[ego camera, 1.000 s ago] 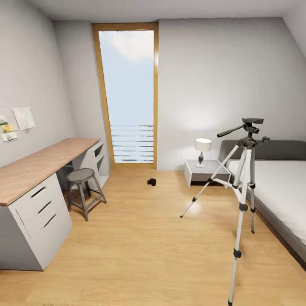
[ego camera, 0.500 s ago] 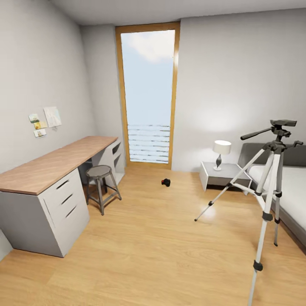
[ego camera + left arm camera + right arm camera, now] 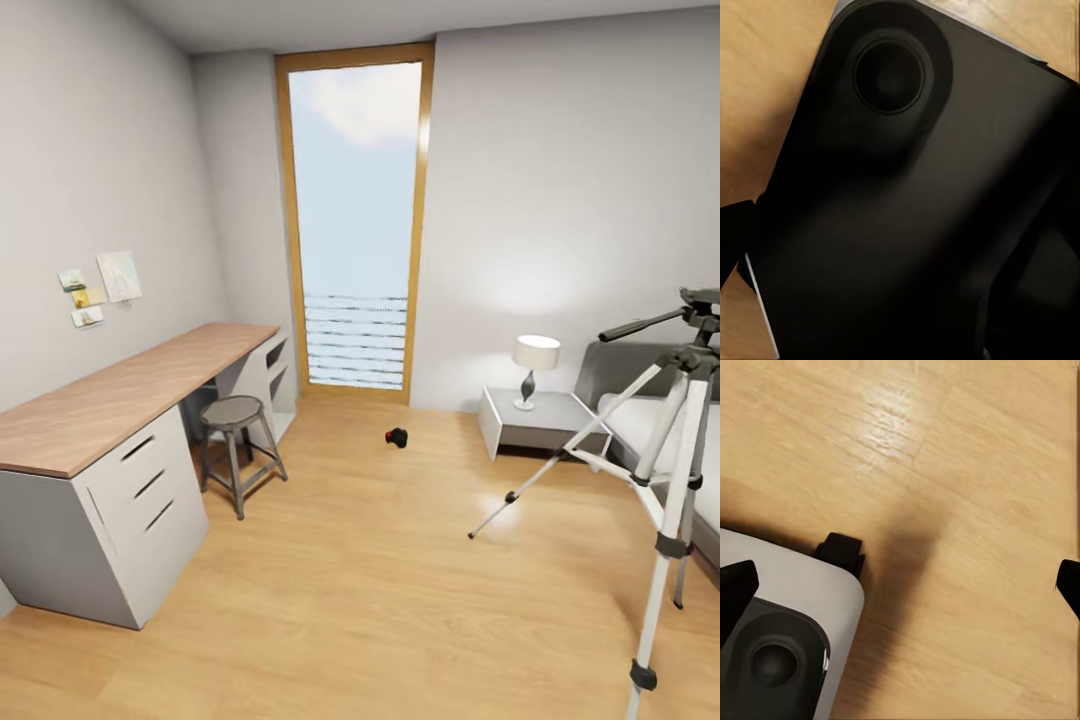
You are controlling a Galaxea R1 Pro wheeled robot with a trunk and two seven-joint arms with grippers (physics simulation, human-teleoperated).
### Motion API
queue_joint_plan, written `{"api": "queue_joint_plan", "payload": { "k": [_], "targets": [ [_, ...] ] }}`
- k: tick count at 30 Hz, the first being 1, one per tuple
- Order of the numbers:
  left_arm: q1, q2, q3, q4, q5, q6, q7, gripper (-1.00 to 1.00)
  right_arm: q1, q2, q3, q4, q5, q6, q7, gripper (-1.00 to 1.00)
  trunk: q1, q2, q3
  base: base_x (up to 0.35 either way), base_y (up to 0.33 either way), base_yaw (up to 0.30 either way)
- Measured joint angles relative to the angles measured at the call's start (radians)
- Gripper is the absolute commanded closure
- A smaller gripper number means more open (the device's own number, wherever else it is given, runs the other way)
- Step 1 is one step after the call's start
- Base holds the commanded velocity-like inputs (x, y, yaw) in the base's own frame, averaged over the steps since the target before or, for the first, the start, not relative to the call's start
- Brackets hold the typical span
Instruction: Attach the digital camera to the camera tripod in the bedroom.
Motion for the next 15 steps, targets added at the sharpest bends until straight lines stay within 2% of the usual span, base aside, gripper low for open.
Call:
{"api": "queue_joint_plan", "payload": {
  "k": [6,15],
  "targets": [
    [0.0,-0.001,0.001,0.0,-0.027,0.001,0.0,-1.0,0.0,0.0,0.0,0.0,-0.001,0.001,0.008,-1.0,0.0,0.0,0.0,0.331,0.0,0.0],
    [0.0,-0.001,0.003,0.001,-0.034,0.001,0.0,-1.0,0.0,-0.001,0.0,0.001,-0.001,0.013,0.023,-1.0,0.0,0.0,0.0,0.332,0.0,0.0]
  ]
}}
